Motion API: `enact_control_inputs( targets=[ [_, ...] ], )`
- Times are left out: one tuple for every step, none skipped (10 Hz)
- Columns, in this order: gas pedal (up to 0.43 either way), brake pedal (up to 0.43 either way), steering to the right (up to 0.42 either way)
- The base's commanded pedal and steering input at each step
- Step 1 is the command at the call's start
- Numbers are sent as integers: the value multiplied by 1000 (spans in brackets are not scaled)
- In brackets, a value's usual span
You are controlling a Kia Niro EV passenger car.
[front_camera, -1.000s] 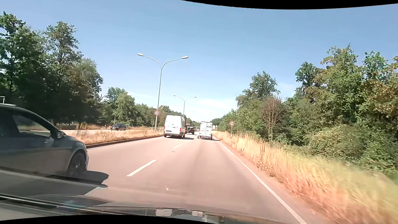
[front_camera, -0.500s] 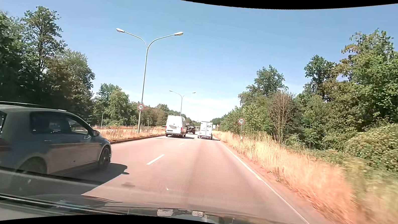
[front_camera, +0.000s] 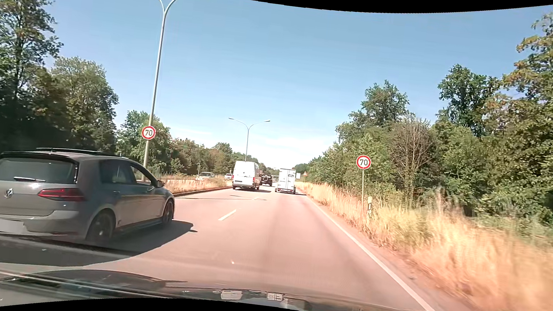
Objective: Follow the waypoints while adhering to traffic rules and regulations
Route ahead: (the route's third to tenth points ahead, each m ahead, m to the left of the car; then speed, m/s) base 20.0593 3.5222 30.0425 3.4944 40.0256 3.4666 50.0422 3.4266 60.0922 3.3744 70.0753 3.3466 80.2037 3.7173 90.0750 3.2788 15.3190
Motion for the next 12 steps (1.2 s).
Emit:
enact_control_inputs(
  targets=[
    [248, 0, -1],
    [248, 0, -1],
    [248, 0, -1],
    [240, 0, -1],
    [209, 0, -1],
    [197, 0, -1],
    [177, 0, -1],
    [177, 0, -1],
    [177, 0, -1],
    [169, 0, -1],
    [169, 0, -1],
    [150, 0, -1]
  ],
)
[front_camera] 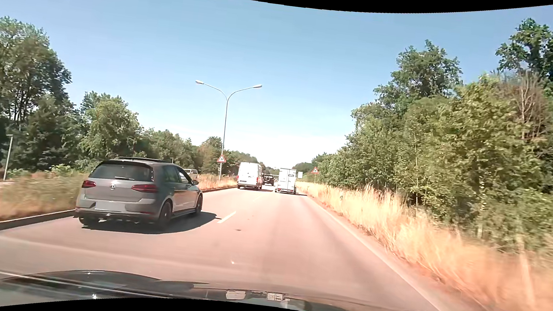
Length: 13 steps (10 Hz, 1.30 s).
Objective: Follow the waypoints while adhering to traffic rules and regulations
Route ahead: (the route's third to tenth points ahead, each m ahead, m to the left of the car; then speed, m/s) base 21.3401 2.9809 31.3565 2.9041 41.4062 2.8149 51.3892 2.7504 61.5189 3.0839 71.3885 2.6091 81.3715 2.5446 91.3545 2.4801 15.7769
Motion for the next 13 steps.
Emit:
enact_control_inputs(
  targets=[
    [138, 0, -1],
    [138, 0, -1],
    [138, 0, -1],
    [138, 0, -1],
    [138, 0, -1],
    [138, 0, -1],
    [138, 0, -1],
    [138, 0, -1],
    [138, 0, -1],
    [138, 0, -1],
    [138, 0, -1],
    [138, 0, -1],
    [138, 0, -1]
  ],
)
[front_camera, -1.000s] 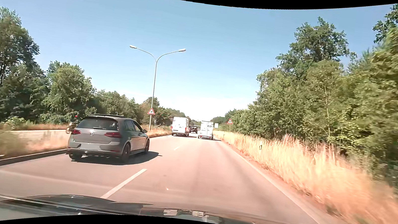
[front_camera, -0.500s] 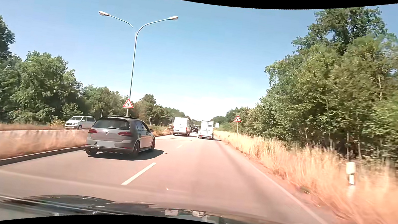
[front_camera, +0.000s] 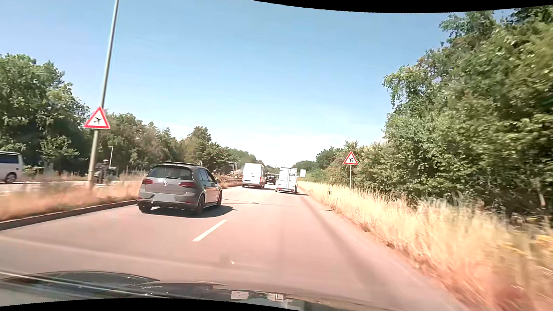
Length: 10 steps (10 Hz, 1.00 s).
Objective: Follow the waypoints while adhering to traffic rules and regulations
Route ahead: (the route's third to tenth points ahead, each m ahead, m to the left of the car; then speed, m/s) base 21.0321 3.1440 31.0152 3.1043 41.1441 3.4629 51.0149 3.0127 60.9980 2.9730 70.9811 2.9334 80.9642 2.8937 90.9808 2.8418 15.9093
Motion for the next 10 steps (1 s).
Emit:
enact_control_inputs(
  targets=[
    [138, 0, -1],
    [138, 0, -1],
    [138, 0, -1],
    [138, 0, -1],
    [138, 0, -1],
    [138, 0, -1],
    [138, 0, -1],
    [138, 0, -1],
    [138, 0, -1],
    [138, 0, -1]
  ],
)
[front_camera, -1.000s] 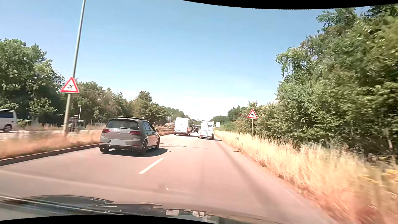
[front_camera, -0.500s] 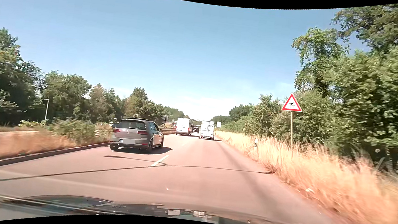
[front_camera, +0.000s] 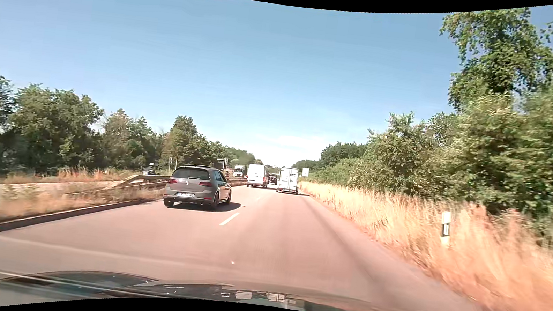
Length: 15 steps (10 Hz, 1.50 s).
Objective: Follow the waypoints while adhering to traffic rules and regulations
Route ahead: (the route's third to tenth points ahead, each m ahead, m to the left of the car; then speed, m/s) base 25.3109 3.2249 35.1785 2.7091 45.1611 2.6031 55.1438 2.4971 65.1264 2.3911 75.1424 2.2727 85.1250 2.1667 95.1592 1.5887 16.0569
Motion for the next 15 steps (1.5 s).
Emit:
enact_control_inputs(
  targets=[
    [138, 0, -1],
    [138, 0, -1],
    [138, 0, -1],
    [138, 0, -1],
    [138, 0, -1],
    [138, 0, -1],
    [138, 0, -1],
    [138, 0, 0],
    [138, 0, 0],
    [138, 0, 0],
    [138, 0, 0],
    [138, 0, 0],
    [138, 0, 0],
    [138, 0, 0],
    [138, 0, 0]
  ],
)
